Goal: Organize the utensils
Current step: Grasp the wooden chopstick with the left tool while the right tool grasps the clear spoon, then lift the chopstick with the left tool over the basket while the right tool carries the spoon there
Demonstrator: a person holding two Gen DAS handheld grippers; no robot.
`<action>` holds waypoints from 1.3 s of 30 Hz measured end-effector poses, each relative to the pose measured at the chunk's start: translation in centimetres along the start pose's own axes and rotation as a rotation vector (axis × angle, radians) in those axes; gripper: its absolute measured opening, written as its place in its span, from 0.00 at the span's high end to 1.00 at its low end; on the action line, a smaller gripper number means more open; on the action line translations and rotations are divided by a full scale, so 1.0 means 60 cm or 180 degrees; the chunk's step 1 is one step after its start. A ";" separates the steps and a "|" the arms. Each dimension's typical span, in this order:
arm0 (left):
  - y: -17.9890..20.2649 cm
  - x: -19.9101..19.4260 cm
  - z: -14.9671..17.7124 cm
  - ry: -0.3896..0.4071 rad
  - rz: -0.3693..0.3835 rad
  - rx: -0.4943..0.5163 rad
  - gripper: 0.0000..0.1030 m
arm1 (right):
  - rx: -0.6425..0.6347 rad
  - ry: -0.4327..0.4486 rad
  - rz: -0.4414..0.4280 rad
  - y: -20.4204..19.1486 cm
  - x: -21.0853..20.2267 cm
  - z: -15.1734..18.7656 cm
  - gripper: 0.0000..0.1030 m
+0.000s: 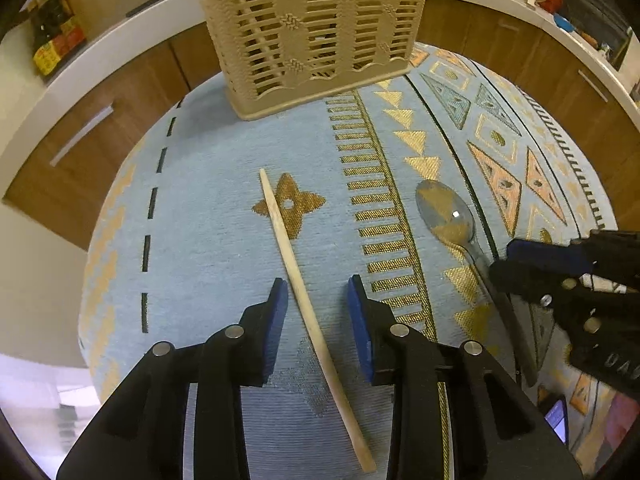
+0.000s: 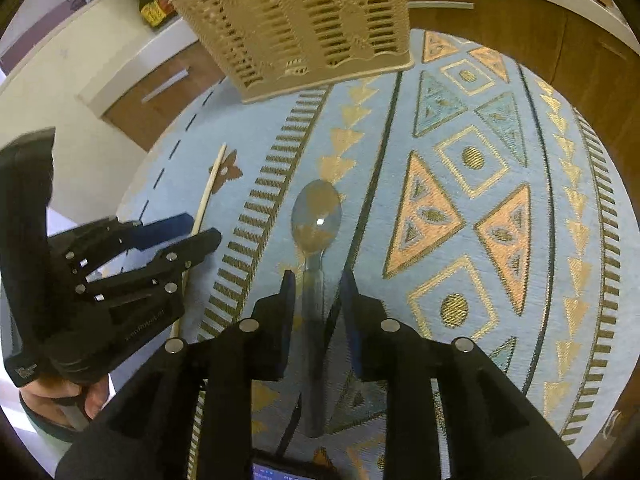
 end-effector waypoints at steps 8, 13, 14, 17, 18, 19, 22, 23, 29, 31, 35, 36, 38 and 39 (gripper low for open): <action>-0.004 0.000 0.001 -0.0086 0.0052 0.0083 0.75 | -0.0532 -0.0246 0.0579 -0.034 0.029 0.003 0.89; 0.007 0.003 -0.003 -0.0116 -0.0157 0.0240 0.93 | -0.0489 -0.0228 0.0458 -0.031 0.028 0.002 0.90; 0.009 0.002 -0.004 -0.0108 -0.0161 0.0243 0.94 | -0.0466 -0.0198 0.0416 -0.026 0.023 0.003 0.90; 0.004 -0.006 -0.006 0.0007 -0.0007 0.0100 0.96 | -0.0414 -0.0058 0.0264 -0.014 -0.011 0.004 0.90; 0.001 -0.013 -0.012 0.0112 0.0075 0.0043 0.96 | -0.0419 0.0048 0.0185 -0.014 -0.026 -0.001 0.90; -0.003 -0.023 -0.015 0.0205 0.0232 -0.0074 0.96 | -0.0435 0.0122 0.0123 -0.010 -0.043 -0.001 0.90; -0.022 -0.056 -0.021 0.0430 0.0383 -0.0288 0.96 | -0.0494 0.0359 0.0002 -0.011 -0.083 -0.012 0.90; -0.026 -0.076 -0.026 0.0563 0.0498 -0.0332 0.96 | -0.0509 0.0442 -0.0048 -0.014 -0.095 -0.019 0.90; -0.037 -0.200 -0.078 0.1345 0.0802 -0.0467 0.96 | -0.0535 0.0977 -0.0263 -0.027 -0.166 -0.074 0.90; -0.043 -0.236 -0.101 0.1589 0.0879 -0.0528 0.96 | -0.0557 0.1189 -0.0309 -0.032 -0.192 -0.100 0.90; -0.055 -0.297 -0.146 0.1993 0.0925 -0.0693 0.96 | -0.0613 0.1514 -0.0362 -0.054 -0.219 -0.153 0.90; -0.065 -0.309 -0.164 0.2112 0.0924 -0.0750 0.96 | -0.0627 0.1568 -0.0381 -0.056 -0.222 -0.163 0.90; -0.085 -0.325 -0.189 0.2266 0.0930 -0.0859 0.96 | -0.0697 0.1732 -0.0426 -0.072 -0.236 -0.189 0.90; -0.092 -0.334 -0.196 0.2328 0.0943 -0.0903 0.96 | -0.0727 0.1783 -0.0433 -0.075 -0.238 -0.204 0.90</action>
Point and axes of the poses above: each gripper's, at about its wrist camera, not at the fingertips, and x roughly the way its jaws point, y to its right, z to its underside, the point moved 7 cm from there along x, roughly the way its jaws point, and after that the axes turned 6 degrees about -z, right-handed, at the moved point
